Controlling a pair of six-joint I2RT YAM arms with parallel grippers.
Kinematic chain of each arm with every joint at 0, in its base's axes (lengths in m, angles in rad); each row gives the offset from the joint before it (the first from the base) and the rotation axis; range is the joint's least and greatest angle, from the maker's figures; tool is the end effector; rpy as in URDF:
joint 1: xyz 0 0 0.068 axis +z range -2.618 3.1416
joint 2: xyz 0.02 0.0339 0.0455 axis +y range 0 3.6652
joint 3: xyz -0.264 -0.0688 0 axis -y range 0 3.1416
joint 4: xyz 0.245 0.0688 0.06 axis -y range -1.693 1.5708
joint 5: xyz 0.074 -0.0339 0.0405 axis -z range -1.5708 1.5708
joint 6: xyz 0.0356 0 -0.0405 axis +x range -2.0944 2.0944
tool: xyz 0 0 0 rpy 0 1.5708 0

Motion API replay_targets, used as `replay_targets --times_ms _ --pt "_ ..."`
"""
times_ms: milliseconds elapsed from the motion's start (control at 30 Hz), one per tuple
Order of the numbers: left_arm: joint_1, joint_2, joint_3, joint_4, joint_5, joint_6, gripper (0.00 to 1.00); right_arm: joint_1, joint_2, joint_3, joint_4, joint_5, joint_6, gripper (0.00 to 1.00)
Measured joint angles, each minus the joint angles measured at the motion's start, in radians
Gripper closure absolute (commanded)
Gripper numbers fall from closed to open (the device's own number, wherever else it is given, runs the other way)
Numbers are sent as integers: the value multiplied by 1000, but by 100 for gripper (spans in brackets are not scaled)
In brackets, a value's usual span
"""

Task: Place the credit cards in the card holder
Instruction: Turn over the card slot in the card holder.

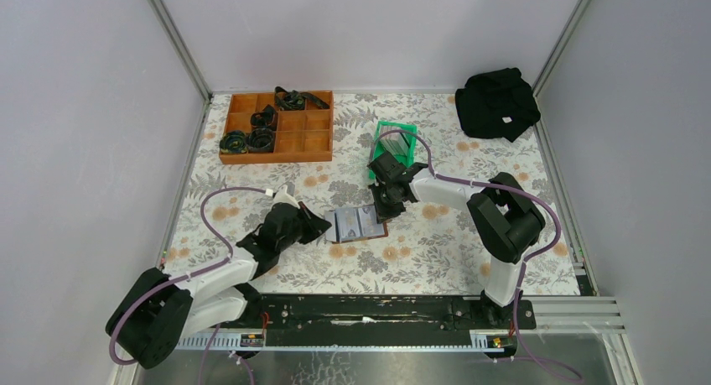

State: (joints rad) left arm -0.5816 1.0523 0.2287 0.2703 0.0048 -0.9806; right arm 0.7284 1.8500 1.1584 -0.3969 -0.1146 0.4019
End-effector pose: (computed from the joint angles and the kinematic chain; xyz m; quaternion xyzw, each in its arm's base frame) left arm 0.1611 -0.1061 0.1463 -0.1719 0.8563 -0.3444 0.3444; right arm 0.2737 0.2496 0.1603 -0.1711 0.9544 0.1747 0.1716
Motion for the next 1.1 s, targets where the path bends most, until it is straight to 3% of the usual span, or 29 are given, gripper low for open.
replay_targets --times_ms 1100 --pt "0 17 38 6 40 6 100 0 0 0 0 2 0 100"
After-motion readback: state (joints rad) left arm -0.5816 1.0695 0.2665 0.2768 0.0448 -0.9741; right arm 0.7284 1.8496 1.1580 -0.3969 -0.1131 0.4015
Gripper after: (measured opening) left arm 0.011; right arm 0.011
